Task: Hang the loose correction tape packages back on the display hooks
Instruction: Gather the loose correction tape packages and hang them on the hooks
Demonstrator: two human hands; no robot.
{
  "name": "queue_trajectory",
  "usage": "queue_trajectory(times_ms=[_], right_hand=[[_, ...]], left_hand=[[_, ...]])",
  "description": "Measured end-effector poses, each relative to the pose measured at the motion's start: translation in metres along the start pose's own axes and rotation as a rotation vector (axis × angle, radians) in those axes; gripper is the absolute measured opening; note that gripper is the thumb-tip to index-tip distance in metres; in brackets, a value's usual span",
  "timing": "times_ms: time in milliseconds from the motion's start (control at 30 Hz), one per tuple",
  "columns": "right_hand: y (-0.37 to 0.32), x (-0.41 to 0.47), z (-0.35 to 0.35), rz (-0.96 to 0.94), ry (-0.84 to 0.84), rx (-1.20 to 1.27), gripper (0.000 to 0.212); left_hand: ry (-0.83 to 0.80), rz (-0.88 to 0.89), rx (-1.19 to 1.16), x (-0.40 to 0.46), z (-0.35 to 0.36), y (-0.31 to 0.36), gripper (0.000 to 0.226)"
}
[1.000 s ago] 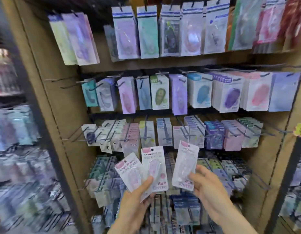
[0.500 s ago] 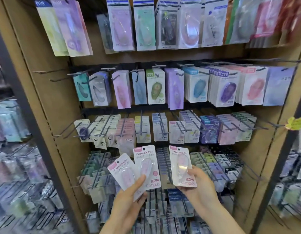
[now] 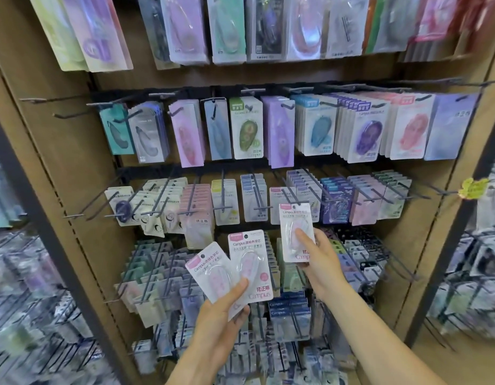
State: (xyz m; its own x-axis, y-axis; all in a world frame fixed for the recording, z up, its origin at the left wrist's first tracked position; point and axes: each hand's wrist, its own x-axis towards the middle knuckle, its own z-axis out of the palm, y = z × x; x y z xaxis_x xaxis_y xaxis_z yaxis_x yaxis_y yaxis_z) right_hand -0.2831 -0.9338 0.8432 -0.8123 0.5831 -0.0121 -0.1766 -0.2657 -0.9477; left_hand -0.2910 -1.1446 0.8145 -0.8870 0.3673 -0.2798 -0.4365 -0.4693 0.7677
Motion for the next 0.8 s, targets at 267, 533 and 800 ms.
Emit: queue_trajectory(times_ms=[267,533,800], right_hand=[[0.012,0.045,0.007,0.056,0.113,-0.086,0.054],[0.006,0.113,0.042,0.195,0.290,0.045,0.063],[0.012,0.000,0.004,0.082,-0.004,-0.177,0.047]], left_hand=[[-0.008,-0.011,0.018,0.009,-0.001,-0.002,0.050],[-0.013,-0.011,0.049,0.022,-0.002,-0.010,0.058],[-0.033,-0.029,0.070,0.028,0.014,-0.018,0.051]])
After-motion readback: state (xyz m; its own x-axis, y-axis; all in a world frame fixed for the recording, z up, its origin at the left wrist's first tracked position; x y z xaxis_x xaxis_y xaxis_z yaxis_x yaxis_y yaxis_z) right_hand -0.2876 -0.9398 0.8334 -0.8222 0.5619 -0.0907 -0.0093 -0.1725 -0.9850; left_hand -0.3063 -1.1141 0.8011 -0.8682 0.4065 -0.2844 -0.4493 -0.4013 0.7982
